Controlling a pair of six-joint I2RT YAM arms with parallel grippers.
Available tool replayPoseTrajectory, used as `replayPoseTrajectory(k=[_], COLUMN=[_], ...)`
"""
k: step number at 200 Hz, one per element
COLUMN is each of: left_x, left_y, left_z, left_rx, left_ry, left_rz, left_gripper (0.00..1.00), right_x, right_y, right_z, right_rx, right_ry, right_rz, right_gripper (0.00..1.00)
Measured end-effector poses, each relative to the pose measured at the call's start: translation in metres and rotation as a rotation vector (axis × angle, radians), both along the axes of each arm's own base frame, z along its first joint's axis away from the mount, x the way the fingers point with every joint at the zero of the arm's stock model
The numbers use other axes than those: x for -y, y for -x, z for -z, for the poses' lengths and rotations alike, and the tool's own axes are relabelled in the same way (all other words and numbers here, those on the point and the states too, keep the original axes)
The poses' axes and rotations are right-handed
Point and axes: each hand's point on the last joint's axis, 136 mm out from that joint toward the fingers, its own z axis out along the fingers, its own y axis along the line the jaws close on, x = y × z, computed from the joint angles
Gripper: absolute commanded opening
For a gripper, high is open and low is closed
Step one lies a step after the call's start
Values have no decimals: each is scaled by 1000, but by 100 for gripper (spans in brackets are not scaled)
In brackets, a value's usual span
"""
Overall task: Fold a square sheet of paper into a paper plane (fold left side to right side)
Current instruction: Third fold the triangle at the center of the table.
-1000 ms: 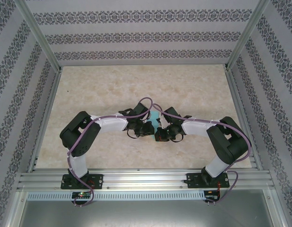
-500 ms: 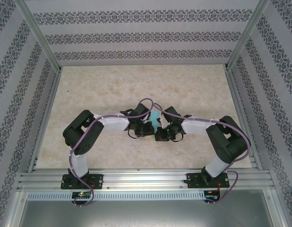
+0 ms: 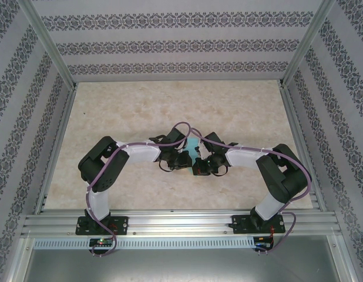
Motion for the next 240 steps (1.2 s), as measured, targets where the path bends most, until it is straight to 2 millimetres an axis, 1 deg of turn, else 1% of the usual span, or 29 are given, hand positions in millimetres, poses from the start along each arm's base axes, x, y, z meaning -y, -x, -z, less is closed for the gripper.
replayPoseTrajectory(k=[31,75,114,146,166,176,185,206,223,240], left_x=[-9,-31,-46,-54,-65,-73,-76,-78,-68,-51], left_y=[-16,-42,-55,-63,-70,-74,-75,-73,-62,-48], left_z=[-1,-1,0,-1,-3,-7,-13,-37,-55,-62], left_rx=[15,42,53,62,82,98,111,160,189,197], left_ry=[-7,-28,-32,-41,-74,-93,-94,-66,-28,5], left_rz=[-20,-66,-87,-88,-101,-114,-117,-113,-82,-31], left_gripper=[17,17,17,19,20,20,19,18,17,17], right_x=[0,0,0,0,1,2,2,2,2,2], right_y=[0,0,0,-1,-2,-2,-3,-3,-3,-3], right_z=[0,0,0,0,-1,-1,-1,-1,-1,-1], right_rx=[0,0,0,1,-3,-6,-7,-8,-7,-7], right_ry=[0,0,0,-5,-10,-13,-15,-18,-19,-19], right_rz=[0,0,0,4,6,10,12,13,13,13], right_gripper=[0,0,0,0,0,0,0,0,0,0])
